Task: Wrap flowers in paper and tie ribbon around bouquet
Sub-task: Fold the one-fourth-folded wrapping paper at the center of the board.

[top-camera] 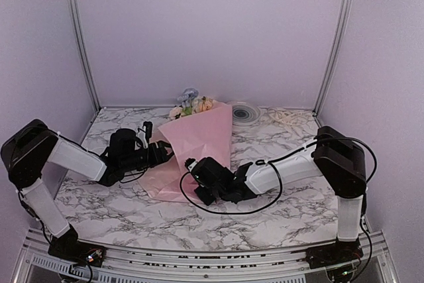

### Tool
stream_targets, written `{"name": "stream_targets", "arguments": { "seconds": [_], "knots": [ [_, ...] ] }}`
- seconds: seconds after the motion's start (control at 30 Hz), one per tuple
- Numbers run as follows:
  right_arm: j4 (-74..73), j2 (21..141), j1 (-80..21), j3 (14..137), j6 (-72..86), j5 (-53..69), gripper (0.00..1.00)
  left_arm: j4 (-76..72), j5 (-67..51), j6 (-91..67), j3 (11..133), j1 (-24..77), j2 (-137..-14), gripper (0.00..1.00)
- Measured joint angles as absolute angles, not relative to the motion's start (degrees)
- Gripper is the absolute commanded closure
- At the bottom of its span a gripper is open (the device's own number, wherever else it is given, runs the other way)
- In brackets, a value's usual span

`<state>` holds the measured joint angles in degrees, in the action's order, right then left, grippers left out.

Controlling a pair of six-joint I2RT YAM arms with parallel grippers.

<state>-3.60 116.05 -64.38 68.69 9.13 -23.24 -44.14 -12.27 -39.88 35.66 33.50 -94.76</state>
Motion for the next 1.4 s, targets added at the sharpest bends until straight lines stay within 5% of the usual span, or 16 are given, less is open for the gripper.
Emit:
{"name": "stream_targets", "arguments": {
  "seconds": [0.23, 0.57, 0.67, 0.9, 1.07, 1.23, 1.4],
  "knots": [
    [-3.6, 116.05, -64.38, 68.69, 9.06, -23.49, 0.98, -66.22, -14.68, -53.89, 27.24, 32.71, -101.54, 0.46],
    [-3.7, 116.05, -64.4, 68.69, 8.43, -24.16, 0.98, -59.77, -7.88, -50.59, 23.09, 32.25, -85.65, 0.29],
    [-3.9, 116.05, -64.4, 68.69, 8.25, -24.49, 0.98, -56.99, -8.86, -50.33, 25.45, 32.34, -87.48, 0.21],
    [-4.12, 116.05, -64.4, 68.69, 8.05, -24.82, 0.98, -53.21, -12.78, -52.42, 30.35, 35.46, -98.32, 0.24],
    [-4.38, 116.05, -64.4, 68.71, 8.03, -25.06, 0.98, -54.98, -15.38, -52.88, 34.92, 37.54, -101.23, 0.4],
    [-4.4, 116.05, -64.4, 68.71, 7.9, -25.19, 0.96, -57.63, -17.47, -53.8, 36.86, 37.41, -104.25, 0.98],
    [-5.1, 116.03, -64.4, 68.73, 7.57, -25.93, 0.86, -58.02, -20.21, -52.73, 37.58, 36.73, -105.43, 1.0]
  ]
}}
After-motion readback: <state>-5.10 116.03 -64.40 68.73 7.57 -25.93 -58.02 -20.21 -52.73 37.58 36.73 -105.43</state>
